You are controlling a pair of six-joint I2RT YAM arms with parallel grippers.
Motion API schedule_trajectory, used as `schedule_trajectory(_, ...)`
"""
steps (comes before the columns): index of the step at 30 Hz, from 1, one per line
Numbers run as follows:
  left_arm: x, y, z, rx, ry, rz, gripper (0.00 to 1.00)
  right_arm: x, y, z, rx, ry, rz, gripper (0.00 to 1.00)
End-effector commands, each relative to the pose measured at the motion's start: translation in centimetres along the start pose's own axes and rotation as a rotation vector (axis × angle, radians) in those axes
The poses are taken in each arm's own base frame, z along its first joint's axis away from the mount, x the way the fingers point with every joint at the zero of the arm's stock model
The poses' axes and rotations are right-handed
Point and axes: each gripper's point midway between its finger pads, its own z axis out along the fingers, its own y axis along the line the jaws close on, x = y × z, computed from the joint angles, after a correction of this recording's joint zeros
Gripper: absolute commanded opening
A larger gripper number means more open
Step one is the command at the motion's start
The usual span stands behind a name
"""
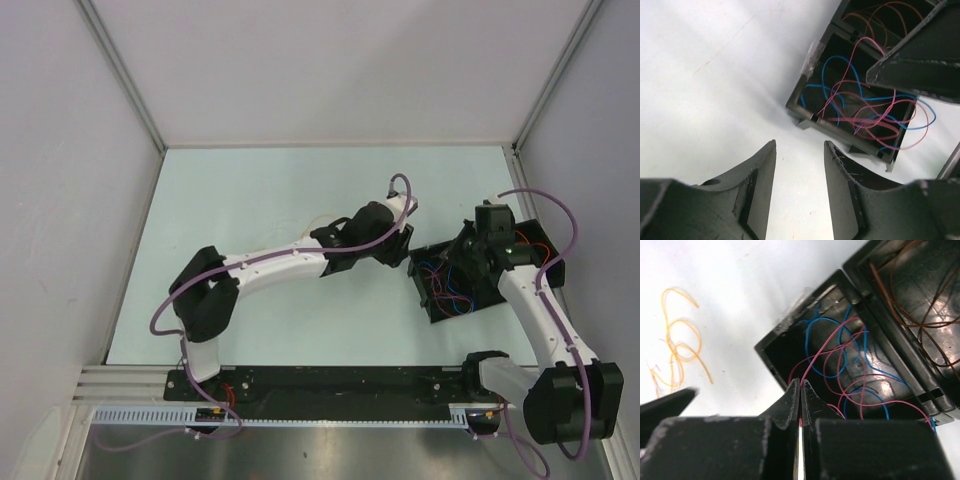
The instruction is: Untangle the cables
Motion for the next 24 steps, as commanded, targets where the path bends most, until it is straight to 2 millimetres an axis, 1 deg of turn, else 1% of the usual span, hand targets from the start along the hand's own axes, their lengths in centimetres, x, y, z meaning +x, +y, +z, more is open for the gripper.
schedule_trajectory(1,-2.3,0.5,-4.1,-0.053,-0.044,0.004,0.49,-0.3,-0.7,1.1,0.014,-0.026,-0.001,0.00)
schedule_trajectory(2,-2.4,0.7,-4.6,-0.065,-0.047,0.004,0.49,0.0,-0.9,1.6,0.017,-0.015,-0.001,0.00)
schedule_trajectory(3,-2.0,1.0,-5.1,-0.075,-0.039,0.002,0.49,0.2,-1.0,1.9,0.020,-0.010,0.000,0.00)
schedule_trajectory(4,-2.3,1.0,-6.1,-0.081,-0.047,0.000,0.49,0.3,-1.3,2.2,0.029,-0.003,0.001,0.00)
schedule_trajectory(5,-2.1,1.2,-6.6,-0.088,-0.045,0.001,0.50,0.2,-1.3,2.5,0.026,-0.001,-0.006,0.00)
schedule_trajectory(6,-1.3,1.8,-6.9,-0.115,-0.034,0.004,0.50,0.4,-1.6,2.9,0.034,0.013,-0.007,0.00)
schedule_trajectory(7,-1.5,2.1,-8.1,-0.127,-0.040,0.003,0.51,0.2,-2.0,3.1,0.038,0.013,0.002,0.00)
schedule_trajectory(8,-1.3,2.6,-8.6,-0.147,-0.039,0.001,0.52,0.1,-1.8,3.3,0.018,0.017,-0.004,0.00)
schedule_trajectory(9,-0.5,3.3,-9.1,-0.178,-0.030,0.000,0.52,0.3,-1.9,3.7,0.019,0.030,-0.002,0.00)
schedule_trajectory(10,-0.6,3.6,-10.3,-0.191,-0.038,-0.001,0.53,0.1,-2.1,3.9,0.018,0.033,0.006,0.00)
schedule_trajectory(11,-0.5,3.9,-11.0,-0.203,-0.043,-0.003,0.53,0.0,-1.8,4.1,-0.006,0.037,0.000,0.00)
schedule_trajectory(12,0.6,4.7,-11.5,-0.237,-0.025,-0.002,0.54,0.0,-1.9,4.4,-0.009,0.045,0.005,0.00)
schedule_trajectory(13,0.9,5.0,-12.1,-0.248,-0.025,-0.002,0.55,-0.1,-1.9,4.6,-0.017,0.050,0.007,0.00)
schedule_trajectory(14,0.3,5.1,-13.5,-0.252,-0.053,-0.008,0.56,-0.2,-1.3,4.7,-0.049,0.049,0.003,0.00)
schedule_trajectory(15,1.5,5.7,-13.9,-0.275,-0.032,-0.005,0.57,-0.4,-0.8,4.8,-0.069,0.049,-0.001,0.00)
schedule_trajectory(17,1.4,6.5,-15.6,-0.305,-0.057,-0.013,0.60,-0.6,-0.5,5.1,-0.083,0.056,-0.001,0.00)
schedule_trajectory(18,2.4,7.1,-16.0,-0.326,-0.039,-0.009,0.60,-0.6,-0.4,5.1,-0.088,0.057,-0.003,0.02)
schedule_trajectory(19,2.6,7.8,-16.4,-0.355,-0.045,-0.010,0.61,-0.7,-0.1,5.1,-0.095,0.059,-0.006,0.04)
schedule_trajectory(20,3.0,8.1,-16.7,-0.366,-0.046,-0.015,0.62,-0.8,0.0,5.0,-0.101,0.056,-0.012,0.10)
schedule_trajectory(21,3.8,8.5,-17.1,-0.371,-0.049,-0.026,0.62,-1.0,0.0,4.9,-0.100,0.050,-0.022,0.13)
schedule_trajectory(22,4.0,8.8,-17.2,-0.379,-0.052,-0.037,0.63,-1.5,0.2,4.5,-0.103,0.030,-0.029,0.16)
schedule_trajectory(23,4.5,9.1,-17.3,-0.388,-0.048,-0.047,0.63,-1.6,-0.1,4.3,-0.085,0.024,-0.035,0.25)
schedule_trajectory(24,5.2,9.3,-17.3,-0.391,-0.049,-0.065,0.65,-2.0,-0.1,4.0,-0.075,0.010,-0.043,0.29)
